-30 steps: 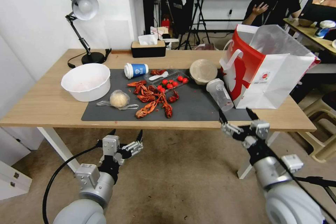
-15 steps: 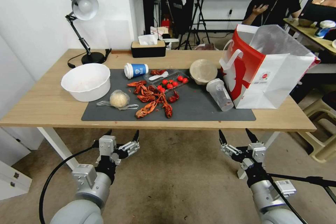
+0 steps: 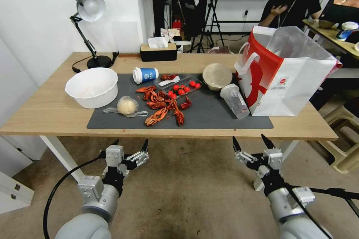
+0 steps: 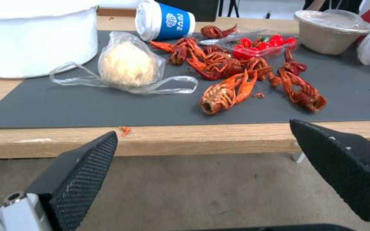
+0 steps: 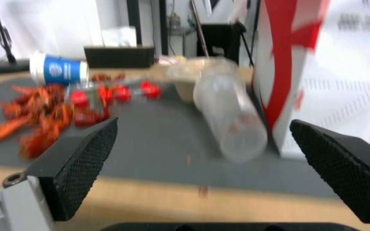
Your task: Pick up the trash from the table and place it into the takeout bag.
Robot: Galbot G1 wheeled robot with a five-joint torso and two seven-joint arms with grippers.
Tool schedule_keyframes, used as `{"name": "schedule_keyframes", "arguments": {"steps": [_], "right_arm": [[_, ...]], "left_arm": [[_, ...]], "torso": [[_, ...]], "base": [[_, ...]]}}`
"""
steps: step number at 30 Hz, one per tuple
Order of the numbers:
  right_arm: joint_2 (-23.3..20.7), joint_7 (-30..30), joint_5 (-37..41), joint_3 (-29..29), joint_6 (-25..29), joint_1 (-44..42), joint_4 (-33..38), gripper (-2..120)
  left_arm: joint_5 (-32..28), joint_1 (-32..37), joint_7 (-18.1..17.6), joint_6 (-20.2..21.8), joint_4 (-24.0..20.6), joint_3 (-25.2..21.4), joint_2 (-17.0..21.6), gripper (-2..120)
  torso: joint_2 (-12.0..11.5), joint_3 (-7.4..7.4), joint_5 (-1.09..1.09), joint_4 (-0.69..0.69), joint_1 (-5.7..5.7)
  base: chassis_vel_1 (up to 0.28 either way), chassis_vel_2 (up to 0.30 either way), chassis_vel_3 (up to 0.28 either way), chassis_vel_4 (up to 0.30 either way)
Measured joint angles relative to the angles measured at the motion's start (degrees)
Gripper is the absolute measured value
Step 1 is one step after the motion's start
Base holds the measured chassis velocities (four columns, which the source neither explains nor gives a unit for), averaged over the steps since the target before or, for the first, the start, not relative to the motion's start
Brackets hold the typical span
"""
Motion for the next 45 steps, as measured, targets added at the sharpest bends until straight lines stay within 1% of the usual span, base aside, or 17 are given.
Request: {"name": "schedule_keyframes", "arguments": {"steps": [2, 4, 6, 10, 11, 13, 14, 15, 16, 17, 20, 21, 28, 34, 39, 45], "right_arm": [[-2.7, -0.4, 3.1, -0.1, -1.1, 4.7, -2.0, 100], [-3.1, -0.5, 3.6, -0.2, -1.3, 5.5, -2.3, 100], [-5.0, -0.8, 5.6, -0.7, -2.5, 9.0, -4.0, 100], [-6.4, -1.2, 7.1, -1.2, -3.4, 11.7, -5.3, 100], [-7.6, -2.2, 8.8, -1.5, -4.4, 14.0, -6.4, 100], [-10.2, -4.1, 12.0, -3.4, -6.9, 19.5, -9.1, 100], [-10.2, -4.1, 12.0, -3.4, -6.9, 19.5, -9.1, 100], [-10.9, -4.3, 12.4, -4.6, -7.5, 22.0, -10.3, 100], [-11.4, -4.3, 12.5, -5.7, -8.3, 24.1, -11.4, 100], [-11.4, -4.3, 12.5, -5.7, -8.3, 24.1, -11.4, 100], [-12.3, -4.4, 12.3, -8.1, -10.9, 28.7, -13.9, 100], [-12.3, -4.4, 12.3, -8.1, -10.9, 28.7, -13.9, 100], [-13.6, -5.1, 13.1, -9.9, -15.2, 33.0, -17.8, 100], [-13.6, -4.9, 13.0, -11.5, -16.0, 34.0, -19.3, 100], [-12.7, -3.3, 12.8, -13.0, -17.9, 34.9, -20.3, 100], [-12.1, -2.3, 12.2, -13.8, -18.6, 35.3, -20.7, 100]], "left_arm": [[0.2, 0.1, 0.1, -0.2, 0.0, 0.0, -0.1, 100], [0.2, 0.1, 0.1, -0.2, 0.0, 0.0, -0.1, 100], [0.4, 0.3, 0.1, -0.2, 0.0, 0.0, -0.2, 100], [0.4, 0.3, 0.2, -0.2, -0.1, 0.0, -0.2, 100], [0.5, 0.4, 0.2, -0.3, -0.1, 0.1, -0.3, 100], [0.7, 0.5, 0.1, -0.4, -0.1, 0.0, -0.4, 100], [0.7, 0.5, 0.1, -0.4, -0.1, 0.0, -0.4, 100], [0.7, 0.7, 0.1, -0.5, -0.3, 0.0, -0.4, 100], [0.7, 0.8, 0.1, -0.7, -0.3, -0.1, -0.4, 100], [0.7, 0.8, 0.1, -0.7, -0.3, -0.1, -0.4, 100], [0.7, 0.8, -0.3, -1.5, -0.2, -0.2, -0.4, 100], [0.7, 0.8, -0.3, -1.5, -0.2, -0.2, -0.4, 100], [0.7, 0.9, -0.5, -1.8, 0.2, -0.1, -0.5, 100], [0.7, 0.8, -0.5, -1.8, 0.1, -0.1, -0.5, 100], [0.7, 0.9, -0.6, -2.0, 0.1, -0.1, -0.4, 100], [0.7, 0.9, -0.7, -2.0, 0.1, -0.1, -0.5, 100]], "torso": [[0.0, 0.00, 0.01, 0.00, 0.00], [0.0, 0.00, 0.01, 0.00, 0.00], [0.0, 0.00, 0.00, 0.00, 0.00], [0.0, 0.01, 0.01, 0.00, 0.00], [0.0, 0.01, -0.01, 0.01, 0.00], [0.0, 0.01, 0.00, -0.03, 0.00], [0.0, 0.01, 0.00, -0.03, 0.00], [0.0, 0.01, 0.00, 0.00, 0.00], [0.0, 0.01, 0.00, 0.00, 0.00], [0.0, 0.01, 0.00, 0.00, 0.00], [0.0, 0.01, 0.01, 0.00, 0.00], [0.0, 0.01, 0.01, 0.00, 0.00], [0.0, 0.00, 0.00, -0.01, 0.00], [0.0, 0.00, -0.01, -0.01, 0.00], [0.0, 0.00, 0.00, 0.00, 0.00], [0.0, 0.00, 0.00, -0.01, 0.00]], "base": [[0.000, 0.000, 0.000, 0.000], [0.000, 0.000, 0.000, 0.000], [0.000, 0.000, 0.000, 0.000], [0.000, 0.000, 0.000, 0.000], [0.000, 0.000, 0.000, 0.000], [0.000, 0.000, 0.000, 0.000], [0.000, 0.000, 0.000, 0.000], [0.000, 0.000, 0.000, 0.000], [0.000, 0.000, 0.000, 0.000], [0.000, 0.000, 0.000, 0.000], [0.000, 0.000, 0.000, 0.000], [0.000, 0.000, 0.000, 0.000], [0.000, 0.000, 0.000, 0.000], [0.000, 0.000, 0.000, 0.000], [0.000, 0.000, 0.000, 0.000], [0.000, 0.000, 0.000, 0.000]]}}
